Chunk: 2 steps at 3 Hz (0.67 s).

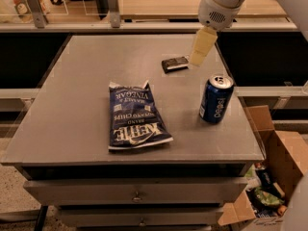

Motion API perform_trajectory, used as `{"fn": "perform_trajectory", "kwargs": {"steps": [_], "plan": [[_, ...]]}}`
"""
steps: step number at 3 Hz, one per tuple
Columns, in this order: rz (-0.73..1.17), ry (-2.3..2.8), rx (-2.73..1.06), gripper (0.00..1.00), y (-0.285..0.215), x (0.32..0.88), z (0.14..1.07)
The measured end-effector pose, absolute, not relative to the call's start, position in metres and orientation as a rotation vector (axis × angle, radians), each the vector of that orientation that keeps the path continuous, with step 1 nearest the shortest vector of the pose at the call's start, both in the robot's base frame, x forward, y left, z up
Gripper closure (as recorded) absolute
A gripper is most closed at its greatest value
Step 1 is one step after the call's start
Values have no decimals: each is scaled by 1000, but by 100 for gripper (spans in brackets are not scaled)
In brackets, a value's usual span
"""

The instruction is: Pick rxbar chocolate

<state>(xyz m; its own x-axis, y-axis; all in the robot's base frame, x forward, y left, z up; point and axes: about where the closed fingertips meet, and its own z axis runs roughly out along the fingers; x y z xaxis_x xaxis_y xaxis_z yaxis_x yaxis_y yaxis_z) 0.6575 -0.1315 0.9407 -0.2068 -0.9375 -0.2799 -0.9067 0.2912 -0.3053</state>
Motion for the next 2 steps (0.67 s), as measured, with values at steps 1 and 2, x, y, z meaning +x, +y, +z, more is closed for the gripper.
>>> {"fn": "perform_trajectory", "kwargs": {"steps": [1,2], "plan": [[-58,2132,-1618,0,-129,689,919],[-34,2108,-1625,0,-123,713,894]]}}
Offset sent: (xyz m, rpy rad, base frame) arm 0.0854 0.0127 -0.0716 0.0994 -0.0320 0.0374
